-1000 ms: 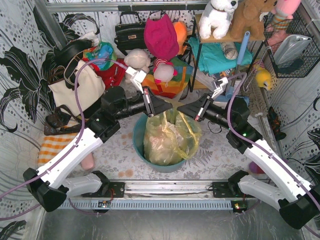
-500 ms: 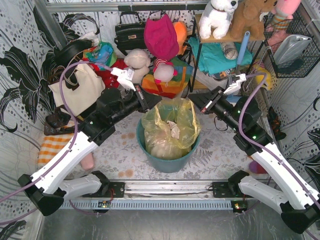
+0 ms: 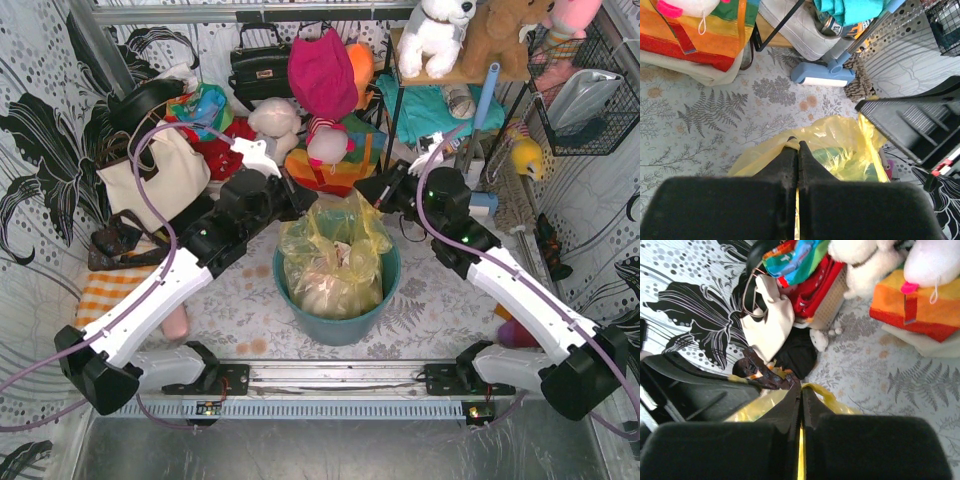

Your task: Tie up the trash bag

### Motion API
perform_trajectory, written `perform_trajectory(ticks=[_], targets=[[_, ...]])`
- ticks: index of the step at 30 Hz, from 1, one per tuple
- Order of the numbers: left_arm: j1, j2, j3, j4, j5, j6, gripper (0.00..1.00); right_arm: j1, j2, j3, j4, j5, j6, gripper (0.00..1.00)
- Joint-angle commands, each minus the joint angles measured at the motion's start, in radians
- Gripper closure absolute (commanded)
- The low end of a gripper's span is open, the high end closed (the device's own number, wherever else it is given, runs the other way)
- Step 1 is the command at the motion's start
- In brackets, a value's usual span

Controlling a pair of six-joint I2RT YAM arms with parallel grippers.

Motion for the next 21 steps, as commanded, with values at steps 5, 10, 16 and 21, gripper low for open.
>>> perform_trajectory(ticks=[5,10,16,21], targets=[[0.01,-0.018,0.14,0.225,0.216,0.124,1.0,0.004,-0.001,0.187,0.134,-0.075,-0.086,1.0],[0.009,-0.087,0.104,0.397,0.438,0.115,1.0,0.003,-0.055,0.218,0.165,-0.167,-0.099,1.0],[0.009,-0.185,-0.007,0.567,0.575,0.049,1.0,0.003,-0.158,0.187,0.172,-0.23,-0.111,1.0],[0.009,-0.25,-0.046,0.599,0.669,0.044,1.0,0.004,-0.252,0.118,0.178,-0.245,-0.125,1.0]])
